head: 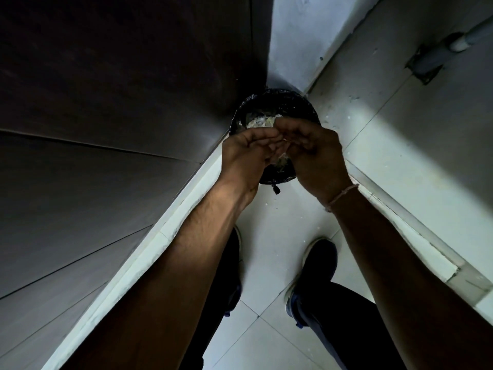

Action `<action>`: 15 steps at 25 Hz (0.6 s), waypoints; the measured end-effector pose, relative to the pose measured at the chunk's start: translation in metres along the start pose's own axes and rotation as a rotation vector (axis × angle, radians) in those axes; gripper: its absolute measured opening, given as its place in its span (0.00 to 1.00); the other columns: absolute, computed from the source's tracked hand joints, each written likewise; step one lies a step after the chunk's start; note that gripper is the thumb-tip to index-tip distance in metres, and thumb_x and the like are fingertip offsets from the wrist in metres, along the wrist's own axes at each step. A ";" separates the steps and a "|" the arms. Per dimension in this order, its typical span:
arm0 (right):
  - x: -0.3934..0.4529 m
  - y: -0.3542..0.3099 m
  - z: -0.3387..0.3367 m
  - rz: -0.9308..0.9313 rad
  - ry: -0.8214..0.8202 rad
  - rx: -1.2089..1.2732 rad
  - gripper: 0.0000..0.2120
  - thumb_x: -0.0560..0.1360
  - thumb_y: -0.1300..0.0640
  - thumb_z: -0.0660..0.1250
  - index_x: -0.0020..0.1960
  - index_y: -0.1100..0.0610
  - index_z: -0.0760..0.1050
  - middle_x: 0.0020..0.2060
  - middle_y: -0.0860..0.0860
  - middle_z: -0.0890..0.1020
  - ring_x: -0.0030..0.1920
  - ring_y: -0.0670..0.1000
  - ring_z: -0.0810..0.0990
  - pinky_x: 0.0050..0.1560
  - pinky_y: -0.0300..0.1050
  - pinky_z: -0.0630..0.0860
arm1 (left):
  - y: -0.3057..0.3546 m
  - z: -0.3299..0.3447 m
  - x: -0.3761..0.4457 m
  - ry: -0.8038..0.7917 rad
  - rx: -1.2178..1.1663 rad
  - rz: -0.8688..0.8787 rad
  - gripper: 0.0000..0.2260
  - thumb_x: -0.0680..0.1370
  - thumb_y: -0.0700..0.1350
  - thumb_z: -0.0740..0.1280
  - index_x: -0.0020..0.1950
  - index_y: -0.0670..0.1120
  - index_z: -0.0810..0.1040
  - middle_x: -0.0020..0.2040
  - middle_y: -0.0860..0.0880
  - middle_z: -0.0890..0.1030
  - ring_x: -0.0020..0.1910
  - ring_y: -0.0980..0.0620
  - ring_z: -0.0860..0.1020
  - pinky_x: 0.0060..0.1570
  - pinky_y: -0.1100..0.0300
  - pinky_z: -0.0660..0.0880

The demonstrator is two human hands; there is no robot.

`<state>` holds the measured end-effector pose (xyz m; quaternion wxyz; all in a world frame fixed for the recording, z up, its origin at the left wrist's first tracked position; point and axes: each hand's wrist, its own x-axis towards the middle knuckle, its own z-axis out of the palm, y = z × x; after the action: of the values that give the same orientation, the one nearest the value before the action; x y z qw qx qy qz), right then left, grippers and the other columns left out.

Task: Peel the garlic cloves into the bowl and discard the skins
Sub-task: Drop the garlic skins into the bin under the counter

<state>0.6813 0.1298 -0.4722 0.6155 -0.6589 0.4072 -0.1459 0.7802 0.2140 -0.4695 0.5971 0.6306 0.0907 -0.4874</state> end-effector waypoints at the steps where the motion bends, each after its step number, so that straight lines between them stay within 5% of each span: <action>1: -0.003 -0.003 0.003 -0.108 0.043 -0.136 0.20 0.77 0.75 0.61 0.65 0.65 0.80 0.60 0.57 0.84 0.61 0.49 0.83 0.64 0.47 0.79 | -0.001 0.000 -0.001 0.010 0.013 0.014 0.13 0.80 0.23 0.61 0.61 0.29 0.79 0.51 0.36 0.84 0.50 0.45 0.85 0.60 0.52 0.81; 4: -0.011 -0.010 0.005 -0.431 0.041 -0.464 0.21 0.79 0.63 0.57 0.67 0.65 0.79 0.65 0.58 0.82 0.66 0.55 0.80 0.72 0.49 0.73 | 0.001 0.001 -0.001 0.037 0.015 0.039 0.16 0.80 0.22 0.59 0.64 0.31 0.78 0.56 0.36 0.83 0.56 0.41 0.81 0.63 0.48 0.79; 7: -0.016 0.000 0.006 -0.167 -0.145 -0.571 0.20 0.81 0.61 0.59 0.70 0.61 0.77 0.67 0.58 0.80 0.69 0.55 0.78 0.74 0.46 0.70 | 0.006 0.009 -0.004 0.049 0.041 0.217 0.20 0.78 0.21 0.59 0.64 0.36 0.80 0.60 0.38 0.84 0.61 0.44 0.82 0.66 0.50 0.78; 10: -0.011 -0.008 0.000 0.177 -0.010 -0.145 0.14 0.80 0.71 0.64 0.61 0.62 0.82 0.57 0.61 0.85 0.60 0.57 0.84 0.60 0.48 0.82 | 0.002 0.014 -0.013 -0.027 0.373 0.562 0.19 0.78 0.24 0.61 0.62 0.40 0.82 0.65 0.44 0.83 0.69 0.47 0.80 0.72 0.47 0.75; 12: -0.011 -0.033 -0.009 0.165 0.083 0.100 0.15 0.77 0.75 0.65 0.52 0.58 0.84 0.48 0.58 0.87 0.52 0.55 0.87 0.53 0.50 0.84 | 0.002 0.014 -0.035 -0.072 0.600 0.640 0.19 0.80 0.27 0.62 0.66 0.40 0.83 0.67 0.47 0.82 0.69 0.51 0.79 0.71 0.53 0.75; 15: -0.041 -0.075 -0.013 0.212 0.136 0.363 0.15 0.75 0.78 0.66 0.48 0.59 0.82 0.42 0.53 0.88 0.45 0.53 0.87 0.48 0.47 0.84 | 0.027 0.003 -0.061 0.063 0.696 0.694 0.16 0.78 0.32 0.68 0.59 0.47 0.88 0.51 0.56 0.87 0.49 0.61 0.85 0.51 0.58 0.83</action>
<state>0.6731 0.1435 -0.3869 0.7069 -0.4795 0.4819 -0.1955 0.7660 0.2326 -0.4072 0.4750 0.8002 -0.2749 -0.2418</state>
